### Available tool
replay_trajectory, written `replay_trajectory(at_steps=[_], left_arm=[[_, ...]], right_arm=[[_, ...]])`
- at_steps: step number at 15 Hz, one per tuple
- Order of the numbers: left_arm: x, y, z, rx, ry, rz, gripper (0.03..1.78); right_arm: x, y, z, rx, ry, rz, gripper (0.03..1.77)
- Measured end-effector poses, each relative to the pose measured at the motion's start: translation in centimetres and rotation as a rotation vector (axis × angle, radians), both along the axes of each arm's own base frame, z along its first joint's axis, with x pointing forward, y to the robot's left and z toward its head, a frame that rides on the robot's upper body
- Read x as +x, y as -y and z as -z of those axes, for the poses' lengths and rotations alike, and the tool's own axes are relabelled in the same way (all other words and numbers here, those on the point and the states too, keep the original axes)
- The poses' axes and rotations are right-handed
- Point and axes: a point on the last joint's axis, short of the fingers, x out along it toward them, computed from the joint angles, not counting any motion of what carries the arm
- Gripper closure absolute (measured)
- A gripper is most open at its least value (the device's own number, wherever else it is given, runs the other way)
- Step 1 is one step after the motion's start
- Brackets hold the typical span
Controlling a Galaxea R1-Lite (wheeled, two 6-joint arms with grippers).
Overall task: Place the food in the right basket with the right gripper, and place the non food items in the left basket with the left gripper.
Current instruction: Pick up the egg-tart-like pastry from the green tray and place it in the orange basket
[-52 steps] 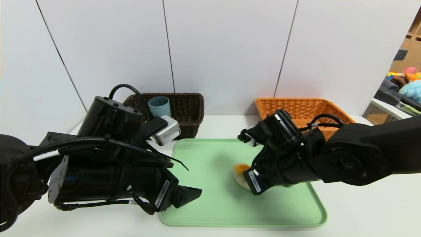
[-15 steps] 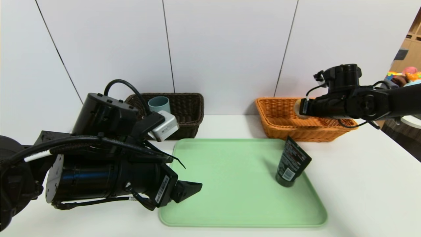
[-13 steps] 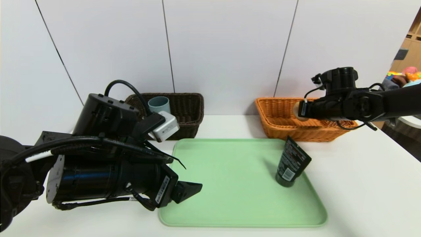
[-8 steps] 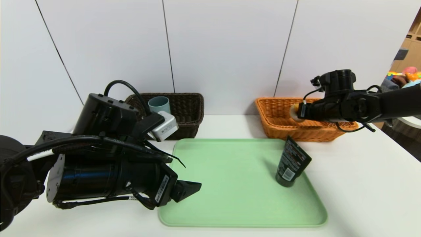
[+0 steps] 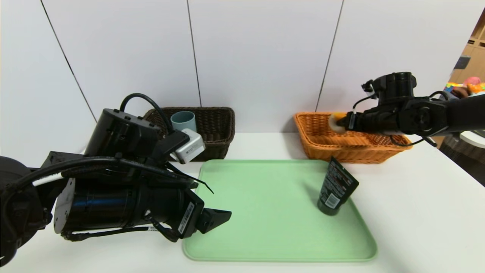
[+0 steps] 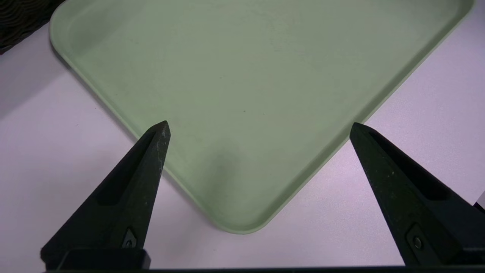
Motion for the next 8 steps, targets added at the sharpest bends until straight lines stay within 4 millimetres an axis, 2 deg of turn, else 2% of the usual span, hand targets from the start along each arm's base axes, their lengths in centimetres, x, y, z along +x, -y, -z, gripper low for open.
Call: replay_trajectory(at_steps=[8], left_arm=[[-0.14,-0.11,-0.12,-0.003,0.004,0.000,0.12]], right_arm=[[-0.06,1.02,0.87,-0.008,-0.065,0.021,0.23]])
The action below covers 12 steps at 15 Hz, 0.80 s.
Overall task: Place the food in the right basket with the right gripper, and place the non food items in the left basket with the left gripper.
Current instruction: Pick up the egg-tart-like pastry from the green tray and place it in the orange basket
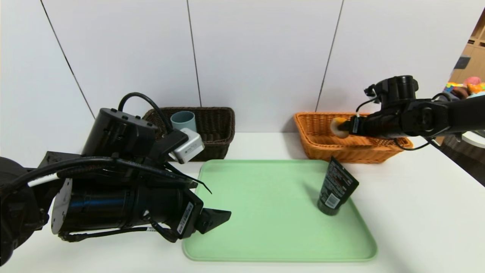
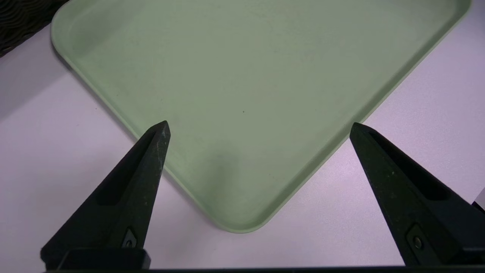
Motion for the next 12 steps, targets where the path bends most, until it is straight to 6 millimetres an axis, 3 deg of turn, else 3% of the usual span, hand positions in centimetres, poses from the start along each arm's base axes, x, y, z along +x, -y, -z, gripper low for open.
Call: replay_trajectory(at_steps=[12], left_arm=[[-0.04,-0.05,0.13,0.011,0.003,-0.014,0.12]], right_arm=[[0.16,0.47,0.43,0.000,-0.044,0.011,0.12]])
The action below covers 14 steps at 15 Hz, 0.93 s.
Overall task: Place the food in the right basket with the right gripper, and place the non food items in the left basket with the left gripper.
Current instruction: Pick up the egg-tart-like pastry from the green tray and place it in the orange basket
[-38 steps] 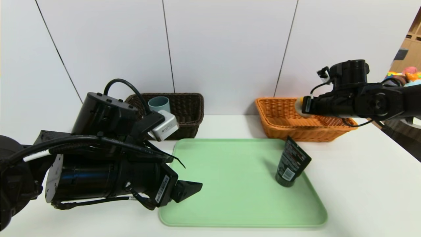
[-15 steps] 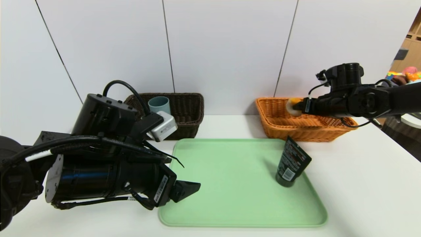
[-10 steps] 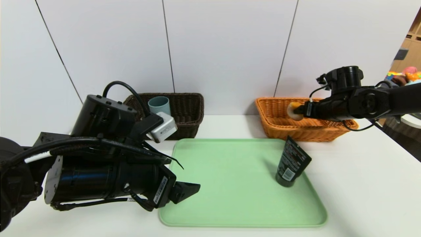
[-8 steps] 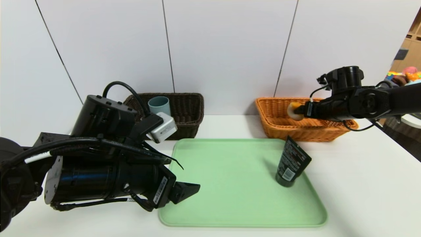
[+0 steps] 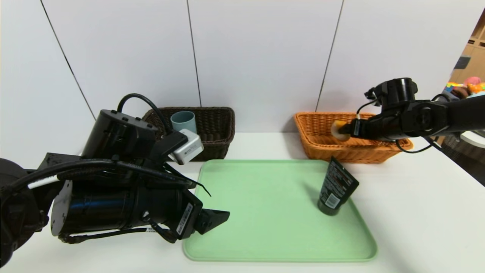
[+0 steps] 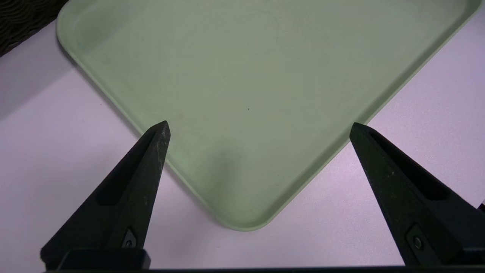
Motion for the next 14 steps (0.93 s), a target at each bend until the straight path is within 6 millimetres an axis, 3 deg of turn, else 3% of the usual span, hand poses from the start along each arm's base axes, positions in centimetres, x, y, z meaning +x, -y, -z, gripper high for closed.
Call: replay_trajectory(at_steps=[9,14], left_arm=[[0.0,0.0,0.0,0.001,0.000,0.000,0.12],[0.0,0.0,0.0,0.001,0.000,-0.001,0.12]], right_arm=[[0.6,0.5,-1.4,0.006,-0.019,0.017,0.11],[1.2,0.8,-4.3,0.021,-0.098,0.051,0.11]])
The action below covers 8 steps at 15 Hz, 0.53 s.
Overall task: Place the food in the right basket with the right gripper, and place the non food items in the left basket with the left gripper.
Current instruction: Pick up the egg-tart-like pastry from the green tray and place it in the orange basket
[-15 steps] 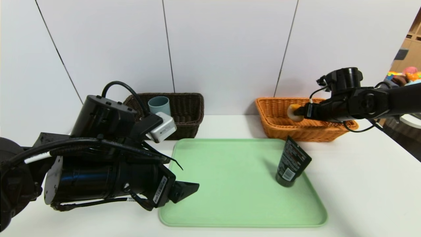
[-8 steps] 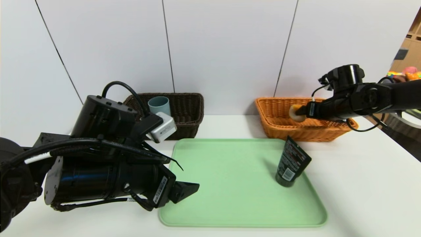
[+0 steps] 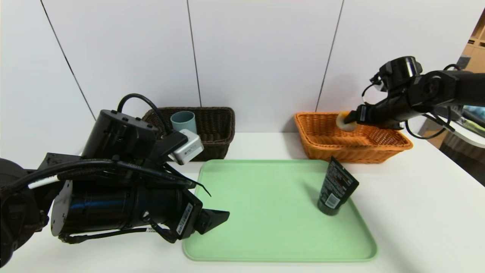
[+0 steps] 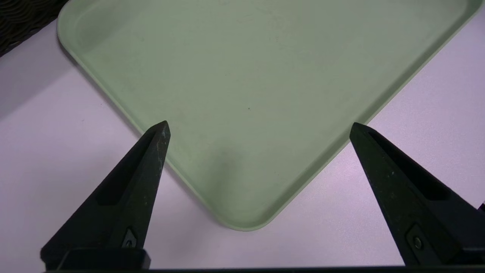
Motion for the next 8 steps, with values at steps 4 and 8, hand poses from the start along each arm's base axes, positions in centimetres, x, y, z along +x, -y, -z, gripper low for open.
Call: replay_trajectory(at_steps=[4,8], left_arm=[[0.0,0.0,0.0,0.001,0.000,0.000,0.12],[0.0,0.0,0.0,0.001,-0.001,0.000,0.12]], right_arm=[[0.5,0.4,1.0,0.008,-0.097,0.033,0.11],[0.9,0.7,1.7,0.011,-0.113,0.040,0.11]])
